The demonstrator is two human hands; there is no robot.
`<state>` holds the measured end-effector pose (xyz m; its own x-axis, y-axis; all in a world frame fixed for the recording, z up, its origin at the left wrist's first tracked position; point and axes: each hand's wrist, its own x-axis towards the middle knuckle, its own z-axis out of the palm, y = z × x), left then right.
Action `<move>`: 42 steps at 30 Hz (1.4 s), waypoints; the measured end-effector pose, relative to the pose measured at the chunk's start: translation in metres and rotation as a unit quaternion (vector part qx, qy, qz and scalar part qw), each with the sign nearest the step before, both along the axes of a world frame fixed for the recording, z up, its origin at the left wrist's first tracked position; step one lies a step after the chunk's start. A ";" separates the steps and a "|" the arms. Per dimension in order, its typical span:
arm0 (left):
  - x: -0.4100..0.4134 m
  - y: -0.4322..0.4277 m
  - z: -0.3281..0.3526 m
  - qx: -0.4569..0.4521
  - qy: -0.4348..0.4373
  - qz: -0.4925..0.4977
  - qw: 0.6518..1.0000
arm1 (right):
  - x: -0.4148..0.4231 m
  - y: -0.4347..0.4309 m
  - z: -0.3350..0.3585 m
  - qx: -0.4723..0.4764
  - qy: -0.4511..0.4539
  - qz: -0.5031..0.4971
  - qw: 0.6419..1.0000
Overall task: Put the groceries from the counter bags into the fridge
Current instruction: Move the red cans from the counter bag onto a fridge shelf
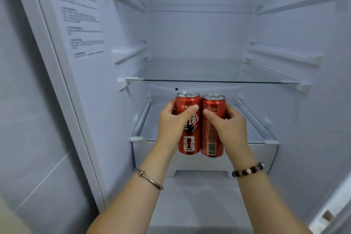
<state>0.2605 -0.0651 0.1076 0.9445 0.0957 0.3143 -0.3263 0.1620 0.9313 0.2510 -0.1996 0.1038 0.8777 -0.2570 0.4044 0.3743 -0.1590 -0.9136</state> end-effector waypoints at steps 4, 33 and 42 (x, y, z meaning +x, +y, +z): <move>0.011 0.011 0.005 -0.002 -0.004 -0.016 1.000 | 0.009 0.009 0.007 0.006 0.002 -0.005 1.000; 0.073 0.032 -0.018 0.238 0.087 0.128 0.959 | 0.082 0.018 -0.019 -0.194 0.092 0.004 0.977; 0.126 0.033 -0.015 0.244 0.118 0.206 0.940 | 0.136 0.025 -0.016 -0.259 0.112 -0.021 0.959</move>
<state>0.3867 -0.0323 0.0928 0.9082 0.3668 0.2015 -0.0426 -0.3979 0.9164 0.3873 -0.1751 0.0877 0.9507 -0.1090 0.2905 0.1621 -0.6238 -0.7646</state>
